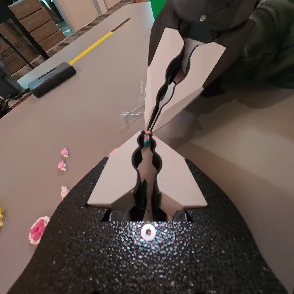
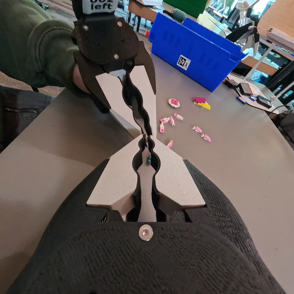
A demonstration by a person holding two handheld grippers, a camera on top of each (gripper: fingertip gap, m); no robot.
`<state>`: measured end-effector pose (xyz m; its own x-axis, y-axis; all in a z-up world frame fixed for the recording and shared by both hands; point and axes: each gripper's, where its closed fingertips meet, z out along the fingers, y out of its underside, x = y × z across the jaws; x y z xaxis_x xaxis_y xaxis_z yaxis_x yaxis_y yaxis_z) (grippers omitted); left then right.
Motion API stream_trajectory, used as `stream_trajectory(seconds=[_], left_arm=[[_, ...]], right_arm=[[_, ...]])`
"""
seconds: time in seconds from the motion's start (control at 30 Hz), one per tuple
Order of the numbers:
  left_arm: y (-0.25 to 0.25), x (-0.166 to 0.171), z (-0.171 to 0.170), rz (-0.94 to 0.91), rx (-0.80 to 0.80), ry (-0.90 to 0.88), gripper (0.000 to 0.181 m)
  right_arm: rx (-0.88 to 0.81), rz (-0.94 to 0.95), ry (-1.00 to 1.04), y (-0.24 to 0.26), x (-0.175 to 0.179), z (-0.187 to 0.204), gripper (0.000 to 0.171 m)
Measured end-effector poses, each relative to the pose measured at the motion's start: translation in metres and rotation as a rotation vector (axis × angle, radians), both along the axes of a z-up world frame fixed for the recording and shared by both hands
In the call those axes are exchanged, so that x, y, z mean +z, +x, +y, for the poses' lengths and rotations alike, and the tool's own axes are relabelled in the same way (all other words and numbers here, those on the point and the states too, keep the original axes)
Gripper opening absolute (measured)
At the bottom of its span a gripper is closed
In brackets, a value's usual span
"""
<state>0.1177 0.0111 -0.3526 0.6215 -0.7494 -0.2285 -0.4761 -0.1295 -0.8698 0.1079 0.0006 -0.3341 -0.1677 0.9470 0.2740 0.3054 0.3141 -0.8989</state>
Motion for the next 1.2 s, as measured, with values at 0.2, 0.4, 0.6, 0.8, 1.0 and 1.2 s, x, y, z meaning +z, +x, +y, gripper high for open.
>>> stream_trajectory(seconds=[0.2,0.4,0.6,0.8,1.0,1.2], left_arm=[[0.008,0.011,-0.015,-0.08,-0.157,0.015,0.004],[0.014,0.02,-0.03,-0.183,-0.288,-0.043,0.004],[0.015,0.02,-0.035,-0.18,-0.336,-0.048,0.005],[0.016,0.017,-0.043,-0.164,-0.393,-0.062,0.005],[0.014,0.017,-0.039,-0.185,-0.36,-0.101,0.005],[0.012,0.013,-0.038,-0.167,-0.35,-0.12,0.005]], right_arm=[[0.072,0.013,-0.047,0.015,0.008,-0.003,0.023],[0.163,0.022,-0.124,0.013,0.009,-0.022,0.014],[0.191,0.013,-0.141,0.014,0.009,-0.025,0.01],[0.224,-0.009,-0.15,0.015,0.006,-0.031,0.009],[0.194,-0.011,-0.111,0.013,0.005,-0.027,0.009],[0.204,0.008,-0.116,0.015,0.007,-0.027,0.005]])
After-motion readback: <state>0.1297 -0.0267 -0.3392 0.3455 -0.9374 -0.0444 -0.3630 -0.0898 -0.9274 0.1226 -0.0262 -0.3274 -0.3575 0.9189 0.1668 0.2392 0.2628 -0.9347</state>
